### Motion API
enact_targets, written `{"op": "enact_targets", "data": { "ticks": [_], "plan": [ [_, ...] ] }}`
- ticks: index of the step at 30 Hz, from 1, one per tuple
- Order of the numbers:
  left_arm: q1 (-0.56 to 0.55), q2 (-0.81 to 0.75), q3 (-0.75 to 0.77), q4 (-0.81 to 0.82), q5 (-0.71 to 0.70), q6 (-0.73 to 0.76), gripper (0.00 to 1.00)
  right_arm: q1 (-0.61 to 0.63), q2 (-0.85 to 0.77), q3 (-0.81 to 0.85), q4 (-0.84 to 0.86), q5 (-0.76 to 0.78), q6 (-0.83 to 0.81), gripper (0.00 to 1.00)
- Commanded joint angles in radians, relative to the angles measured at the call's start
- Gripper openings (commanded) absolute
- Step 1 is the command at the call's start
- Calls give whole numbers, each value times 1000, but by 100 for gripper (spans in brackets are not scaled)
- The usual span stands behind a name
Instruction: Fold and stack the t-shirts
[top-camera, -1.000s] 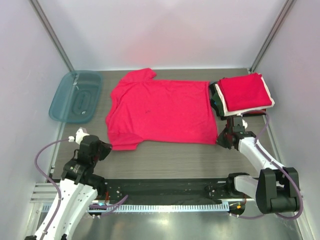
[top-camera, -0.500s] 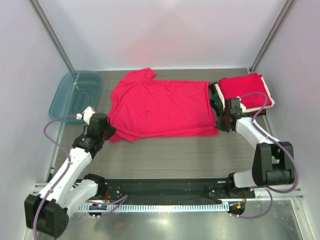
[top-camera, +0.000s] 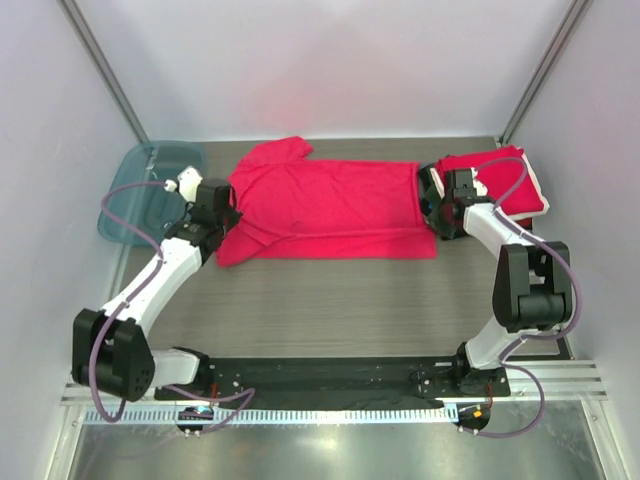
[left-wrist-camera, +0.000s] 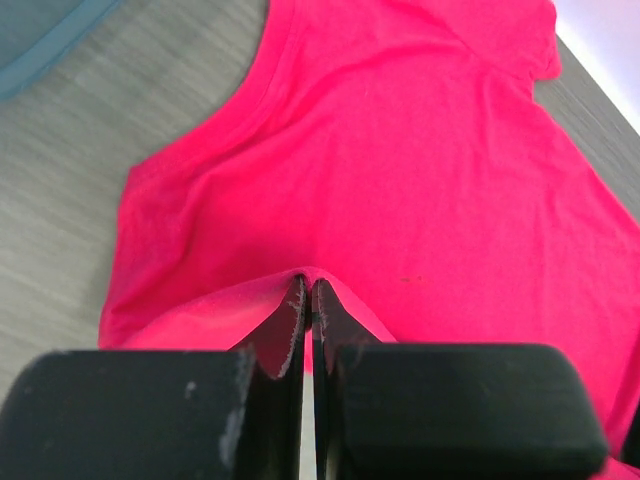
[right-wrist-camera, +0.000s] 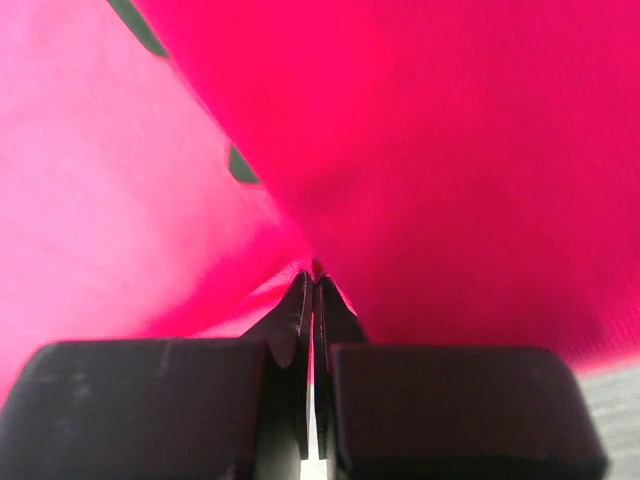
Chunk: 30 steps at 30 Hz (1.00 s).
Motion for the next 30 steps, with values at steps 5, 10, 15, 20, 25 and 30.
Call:
{"op": "enact_targets", "data": {
  "ticks": [5, 10, 15, 20, 25, 30],
  "plan": [
    [7, 133, 136, 133, -72, 92, 0, 0, 61, 98, 26, 51, 23, 1],
    [9, 219, 184, 198, -46, 126, 0, 0, 105, 121, 26, 50, 25, 1],
    [12, 312, 245, 241, -29, 181, 0, 0, 124, 132, 26, 60, 26, 1],
    [11, 362, 262, 331, -20, 238, 0, 0, 135, 148, 29, 57, 26, 1],
    [14, 382, 256, 441, -5, 244, 0, 0, 150, 162, 29, 54, 28, 1],
    [20, 415, 285, 431, 1, 250, 1, 0, 164, 171, 30, 50, 28, 1]
  ]
}}
